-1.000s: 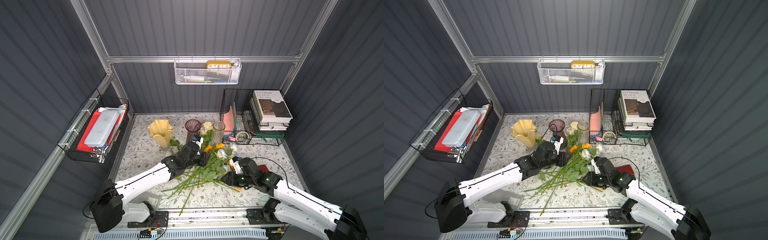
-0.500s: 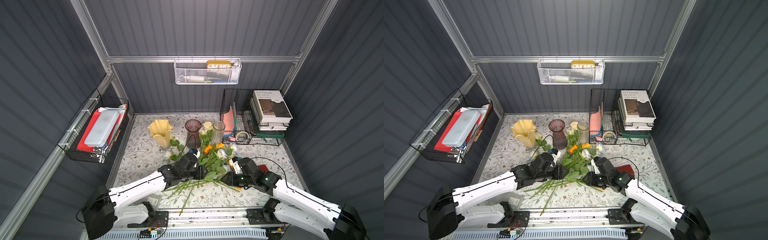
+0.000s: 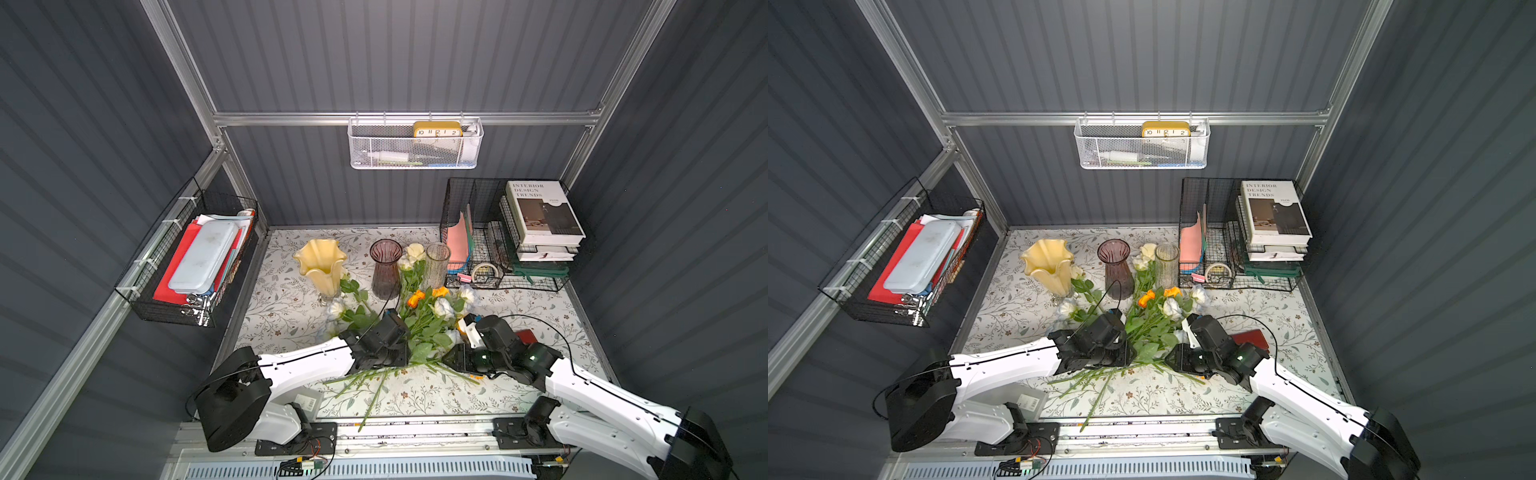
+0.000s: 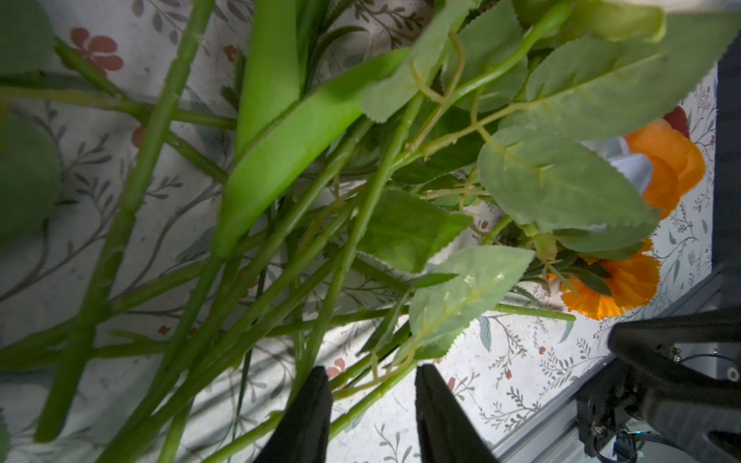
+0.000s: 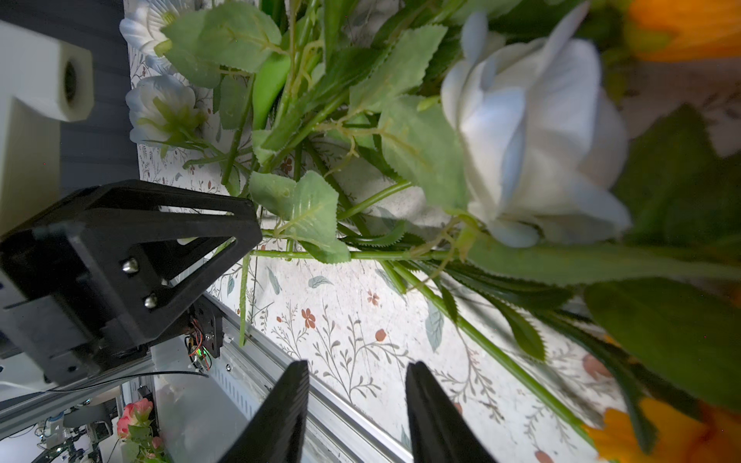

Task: Arrange the flowers in different vases according to their colors
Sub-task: Pick up the flower at the center of the board.

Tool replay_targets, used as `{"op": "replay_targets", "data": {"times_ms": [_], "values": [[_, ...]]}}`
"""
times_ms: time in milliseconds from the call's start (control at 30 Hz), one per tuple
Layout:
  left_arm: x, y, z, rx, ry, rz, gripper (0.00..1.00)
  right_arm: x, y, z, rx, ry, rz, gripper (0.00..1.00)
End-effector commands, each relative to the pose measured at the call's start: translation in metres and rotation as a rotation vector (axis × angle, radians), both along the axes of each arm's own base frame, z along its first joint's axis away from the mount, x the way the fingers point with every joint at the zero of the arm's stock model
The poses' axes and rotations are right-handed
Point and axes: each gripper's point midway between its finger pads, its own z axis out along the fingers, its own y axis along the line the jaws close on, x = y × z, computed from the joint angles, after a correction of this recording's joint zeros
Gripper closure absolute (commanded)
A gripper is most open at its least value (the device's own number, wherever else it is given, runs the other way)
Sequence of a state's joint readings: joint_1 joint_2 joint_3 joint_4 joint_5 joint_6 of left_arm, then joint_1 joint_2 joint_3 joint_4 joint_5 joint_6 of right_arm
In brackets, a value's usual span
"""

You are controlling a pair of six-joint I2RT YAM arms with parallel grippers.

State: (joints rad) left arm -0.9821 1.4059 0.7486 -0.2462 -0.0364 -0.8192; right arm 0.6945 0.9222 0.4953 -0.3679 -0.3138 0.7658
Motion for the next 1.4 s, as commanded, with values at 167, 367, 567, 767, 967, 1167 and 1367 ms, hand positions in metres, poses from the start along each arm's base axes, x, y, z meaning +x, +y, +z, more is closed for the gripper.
{"op": "replay_targets", "data": {"times_ms": [167,367,567,767,967,1167,1367], "values": [[0.004,0.018,0.008,0.042,-0.021,0.089,0.64,-0.004,-0.004,-0.007,-0.01,0.014,0.001,0.55],[0.008,0.017,0.014,0.043,-0.042,0.096,0.64,-0.003,-0.002,-0.008,-0.008,0.018,0.005,0.55],[0.006,0.022,-0.015,0.119,-0.005,0.093,0.64,-0.005,-0.003,-0.01,-0.012,0.024,0.006,0.55],[0.012,0.014,-0.024,0.133,-0.02,0.084,0.69,-0.004,-0.003,-0.009,-0.008,0.018,0.002,0.55],[0.026,0.0,-0.002,0.105,-0.089,0.084,0.81,-0.004,-0.003,-0.01,-0.009,0.02,0.001,0.55],[0.033,-0.003,0.019,0.097,-0.148,0.077,0.91,-0.005,-0.003,-0.011,-0.006,0.022,0.004,0.55],[0.038,-0.005,0.05,0.073,-0.226,0.071,0.94,-0.004,-0.002,-0.012,-0.006,0.022,0.002,0.55]]}}
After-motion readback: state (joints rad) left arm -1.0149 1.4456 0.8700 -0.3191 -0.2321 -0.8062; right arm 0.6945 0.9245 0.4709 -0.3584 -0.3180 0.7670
